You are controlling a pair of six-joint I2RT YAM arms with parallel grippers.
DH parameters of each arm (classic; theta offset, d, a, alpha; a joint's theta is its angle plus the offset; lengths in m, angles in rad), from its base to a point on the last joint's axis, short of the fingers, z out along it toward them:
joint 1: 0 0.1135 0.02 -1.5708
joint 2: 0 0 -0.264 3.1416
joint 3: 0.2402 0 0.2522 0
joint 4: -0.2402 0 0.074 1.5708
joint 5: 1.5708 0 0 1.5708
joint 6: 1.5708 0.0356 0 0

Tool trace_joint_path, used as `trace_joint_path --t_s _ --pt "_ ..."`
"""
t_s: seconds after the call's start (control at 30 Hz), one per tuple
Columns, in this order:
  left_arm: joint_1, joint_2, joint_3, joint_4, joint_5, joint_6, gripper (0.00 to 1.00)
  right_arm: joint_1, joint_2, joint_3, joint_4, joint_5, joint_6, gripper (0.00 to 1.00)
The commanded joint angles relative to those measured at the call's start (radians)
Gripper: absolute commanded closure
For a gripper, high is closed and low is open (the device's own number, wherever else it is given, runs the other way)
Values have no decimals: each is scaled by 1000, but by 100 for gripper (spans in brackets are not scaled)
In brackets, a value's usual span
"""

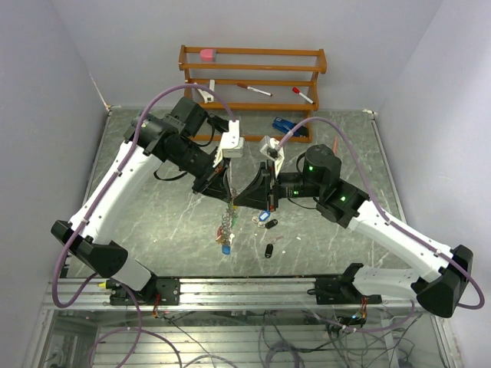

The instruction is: Put the keys on the keyring

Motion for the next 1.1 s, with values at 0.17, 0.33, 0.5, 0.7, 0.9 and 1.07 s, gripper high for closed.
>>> trace_joint_path --t_s 0.17,0.33,0.5,0.7,0.9,1.07 --pt "-6 7 35 -1 64 -2 93 -3 16 -7 57 -8 23 100" --pt "-6 16 50 -1 59 -7 93 -3 16 -14 70 -18 30 100" --pt "-6 18 52 -1 63 -7 93 -1 19 -21 69 -30 31 100" --pt "-6 18 55 -1 67 -7 93 -1 17 -29 72 -42 30 100" --pt "-6 15 54 -2 65 -4 93 0 -4 -34 71 -20 19 100" --pt "-6 8 46 -2 61 -4 93 -1 -31 -14 3 38 -15 47"
